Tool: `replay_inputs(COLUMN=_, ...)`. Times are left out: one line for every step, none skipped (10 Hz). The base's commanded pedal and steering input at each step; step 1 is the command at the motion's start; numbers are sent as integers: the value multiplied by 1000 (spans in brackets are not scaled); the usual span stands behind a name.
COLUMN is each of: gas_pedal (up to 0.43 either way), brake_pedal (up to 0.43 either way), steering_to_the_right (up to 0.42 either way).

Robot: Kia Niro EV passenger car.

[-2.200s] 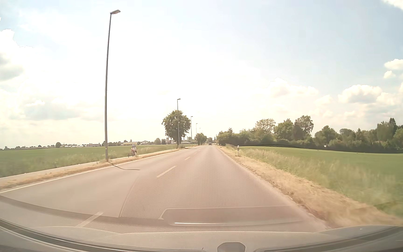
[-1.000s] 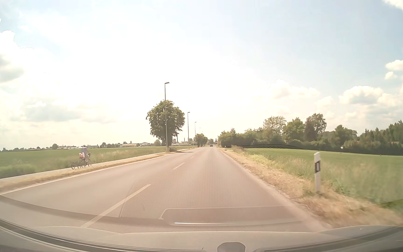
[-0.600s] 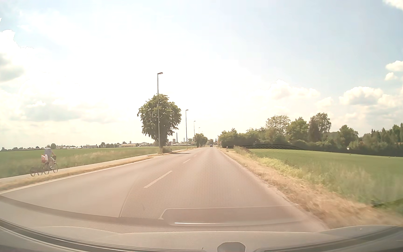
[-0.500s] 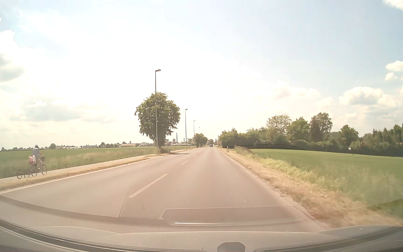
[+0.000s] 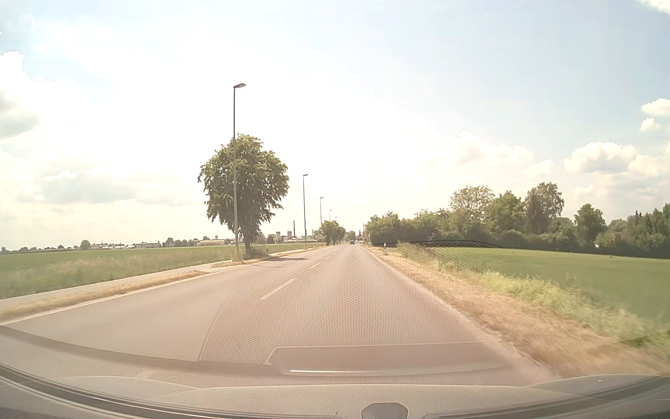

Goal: Follow the waypoints while adhering to traffic rules and regulations

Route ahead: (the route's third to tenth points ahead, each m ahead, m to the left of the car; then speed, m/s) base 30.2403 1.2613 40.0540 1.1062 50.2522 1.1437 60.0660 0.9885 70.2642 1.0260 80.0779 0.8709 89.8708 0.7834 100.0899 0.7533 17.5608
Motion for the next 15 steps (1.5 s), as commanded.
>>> replay_inputs(gas_pedal=260, brake_pedal=0, steering_to_the_right=-4)
replay_inputs(gas_pedal=260, brake_pedal=0, steering_to_the_right=-4)
replay_inputs(gas_pedal=240, brake_pedal=0, steering_to_the_right=-4)
replay_inputs(gas_pedal=228, brake_pedal=0, steering_to_the_right=-4)
replay_inputs(gas_pedal=228, brake_pedal=0, steering_to_the_right=-4)
replay_inputs(gas_pedal=220, brake_pedal=0, steering_to_the_right=-4)
replay_inputs(gas_pedal=220, brake_pedal=0, steering_to_the_right=-4)
replay_inputs(gas_pedal=197, brake_pedal=0, steering_to_the_right=-3)
replay_inputs(gas_pedal=197, brake_pedal=0, steering_to_the_right=-3)
replay_inputs(gas_pedal=189, brake_pedal=0, steering_to_the_right=-3)
replay_inputs(gas_pedal=177, brake_pedal=0, steering_to_the_right=-2)
replay_inputs(gas_pedal=169, brake_pedal=0, steering_to_the_right=-2)
replay_inputs(gas_pedal=157, brake_pedal=0, steering_to_the_right=-2)
replay_inputs(gas_pedal=157, brake_pedal=0, steering_to_the_right=-2)
replay_inputs(gas_pedal=150, brake_pedal=0, steering_to_the_right=-1)
